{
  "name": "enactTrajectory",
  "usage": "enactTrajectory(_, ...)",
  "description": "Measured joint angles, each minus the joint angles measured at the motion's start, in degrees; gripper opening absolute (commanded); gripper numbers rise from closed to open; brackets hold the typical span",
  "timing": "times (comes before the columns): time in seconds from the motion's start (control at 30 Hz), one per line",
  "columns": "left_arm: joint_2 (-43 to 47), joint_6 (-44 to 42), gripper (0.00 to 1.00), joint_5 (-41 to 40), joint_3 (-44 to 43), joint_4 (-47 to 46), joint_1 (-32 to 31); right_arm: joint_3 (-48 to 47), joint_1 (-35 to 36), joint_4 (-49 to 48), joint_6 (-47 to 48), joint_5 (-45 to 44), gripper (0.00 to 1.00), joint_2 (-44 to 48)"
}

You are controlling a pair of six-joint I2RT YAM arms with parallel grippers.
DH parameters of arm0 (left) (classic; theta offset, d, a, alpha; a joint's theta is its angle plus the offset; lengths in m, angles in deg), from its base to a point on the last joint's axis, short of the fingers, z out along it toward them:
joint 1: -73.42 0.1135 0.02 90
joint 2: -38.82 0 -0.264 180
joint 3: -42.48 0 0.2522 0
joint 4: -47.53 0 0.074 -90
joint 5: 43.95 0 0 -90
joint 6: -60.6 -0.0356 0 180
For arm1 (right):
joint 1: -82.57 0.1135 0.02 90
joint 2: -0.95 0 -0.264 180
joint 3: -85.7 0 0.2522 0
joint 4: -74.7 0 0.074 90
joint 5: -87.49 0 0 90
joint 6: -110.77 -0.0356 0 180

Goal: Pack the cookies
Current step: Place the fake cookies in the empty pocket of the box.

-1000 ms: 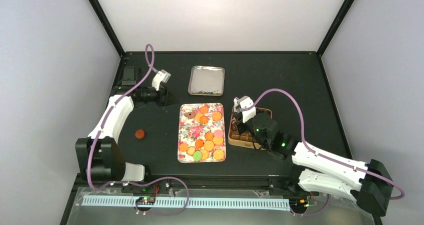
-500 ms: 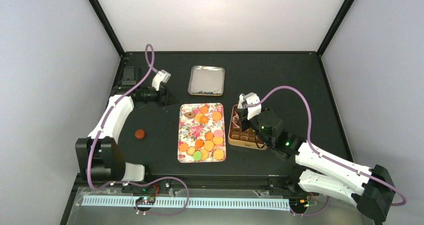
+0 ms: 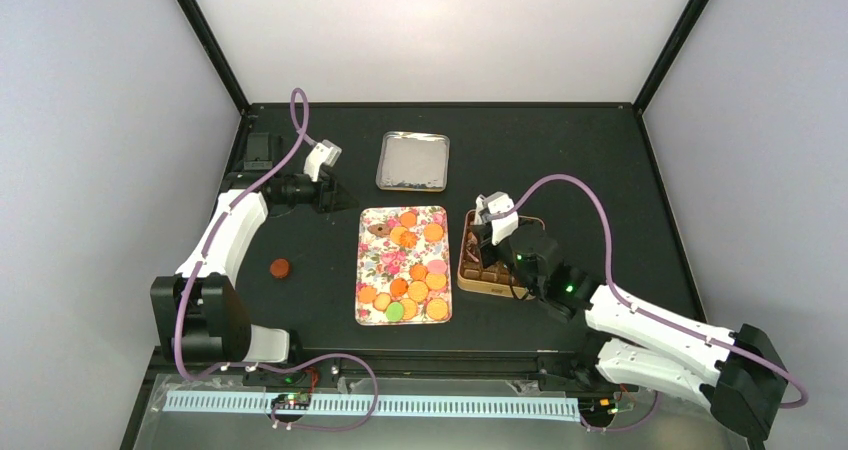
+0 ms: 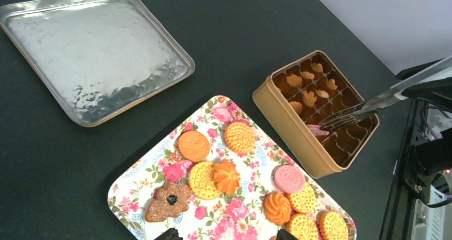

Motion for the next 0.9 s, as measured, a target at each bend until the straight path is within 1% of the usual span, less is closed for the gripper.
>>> enactTrajectory(0.03,0.0,0.0,0.48,0.0,0.0,0.0,0.0,0.3,0.0,-0.1,0.0,0.0,0.02,-0.1)
enactTrajectory(0.07,0.0,0.0,0.48,0.0,-0.1,0.0,0.0,0.3,0.0,-0.1,0.0,0.0,0.05,-0.2)
enactTrajectory(0.17,0.0,0.0,0.48,0.0,-0.5,0.3,0.0,0.4,0.0,-0.1,0.0,0.0,0.24,-0.3)
enactTrajectory(0.23,0.0,0.0,0.48,0.2,-0.8,0.3,0.0,0.4,0.0,-0.1,0.1,0.1,0.28,-0.3)
enactTrajectory(0.37,0.0,0.0,0.48,0.4,-0.8,0.4,0.0,0.3,0.0,0.0,0.0,0.2,0.3,0.4)
enactTrajectory(0.67,0.0,0.0,0.48,0.9,-0.8,0.5,0.0,-1.6,0.0,0.3,0.1,0.6,0.29,3.7)
enactTrajectory(0.8,0.0,0.0,0.48,0.9,-0.9,0.7,0.0,-2.6,-0.1,0.3,0.1,3.2,0.29,4.2)
enactTrajectory(0.9,0.0,-0.1,0.52,0.8,-1.6,1.7,0.0,-4.7,-0.1,0.2,0.0,6.5,0.28,2.6)
